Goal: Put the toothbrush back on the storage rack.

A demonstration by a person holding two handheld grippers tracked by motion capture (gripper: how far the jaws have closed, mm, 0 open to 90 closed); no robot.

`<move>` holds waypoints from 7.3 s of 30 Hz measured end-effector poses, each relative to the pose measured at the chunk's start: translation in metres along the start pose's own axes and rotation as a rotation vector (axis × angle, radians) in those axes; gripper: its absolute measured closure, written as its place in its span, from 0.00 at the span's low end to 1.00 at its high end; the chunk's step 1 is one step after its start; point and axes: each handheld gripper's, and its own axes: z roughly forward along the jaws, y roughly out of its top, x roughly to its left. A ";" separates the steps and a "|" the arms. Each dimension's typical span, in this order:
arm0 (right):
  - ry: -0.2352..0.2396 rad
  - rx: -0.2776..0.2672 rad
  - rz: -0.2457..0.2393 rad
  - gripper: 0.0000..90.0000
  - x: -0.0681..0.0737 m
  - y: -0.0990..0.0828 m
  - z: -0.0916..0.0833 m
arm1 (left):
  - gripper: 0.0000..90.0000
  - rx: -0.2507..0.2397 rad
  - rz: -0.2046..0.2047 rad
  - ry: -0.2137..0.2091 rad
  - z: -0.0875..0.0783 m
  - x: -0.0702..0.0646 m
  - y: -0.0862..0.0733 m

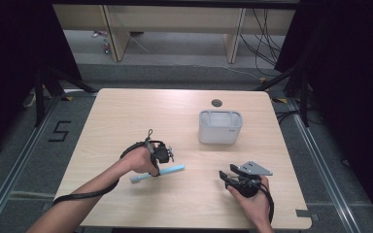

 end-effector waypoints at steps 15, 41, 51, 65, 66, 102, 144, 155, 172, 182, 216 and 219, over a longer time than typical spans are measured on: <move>0.224 0.240 -0.248 0.53 0.014 0.023 0.004 | 0.87 -0.024 0.145 -0.004 -0.012 -0.023 0.000; 0.391 0.304 -0.400 0.51 0.044 0.033 0.024 | 0.87 -0.049 0.226 -0.012 -0.018 -0.047 0.016; 0.419 0.303 -0.422 0.50 0.054 0.035 0.029 | 0.87 -0.052 0.255 -0.020 -0.019 -0.053 0.022; 0.442 0.287 -0.434 0.51 0.060 0.035 0.031 | 0.87 -0.060 0.291 -0.020 -0.023 -0.061 0.030; 0.443 0.291 -0.431 0.52 0.061 0.035 0.031 | 0.87 -0.060 0.293 -0.019 -0.024 -0.062 0.030; 0.533 0.325 -0.461 0.84 0.067 0.030 0.030 | 0.87 -0.057 0.363 -0.027 -0.028 -0.077 0.043; 0.430 0.156 -0.407 0.88 0.042 0.035 0.012 | 0.58 -0.468 0.074 0.135 -0.071 -0.063 -0.007; 0.347 0.049 -0.342 0.88 0.030 0.039 0.004 | 0.48 -0.650 -0.199 0.074 -0.047 -0.052 -0.035; 0.267 -0.054 -0.275 0.88 0.029 0.050 0.003 | 0.39 -0.913 -0.521 -0.065 -0.003 -0.039 -0.043; 0.243 -0.081 -0.241 0.88 0.034 0.049 0.004 | 0.38 -1.044 -0.596 -0.115 -0.002 -0.032 -0.035; 0.263 -0.128 -0.262 0.88 0.043 0.051 0.009 | 0.43 -1.179 -0.688 -0.250 -0.008 -0.024 -0.003; 0.253 -0.144 -0.270 0.88 0.043 0.051 0.010 | 0.45 -1.184 -0.677 -0.254 -0.007 -0.024 -0.003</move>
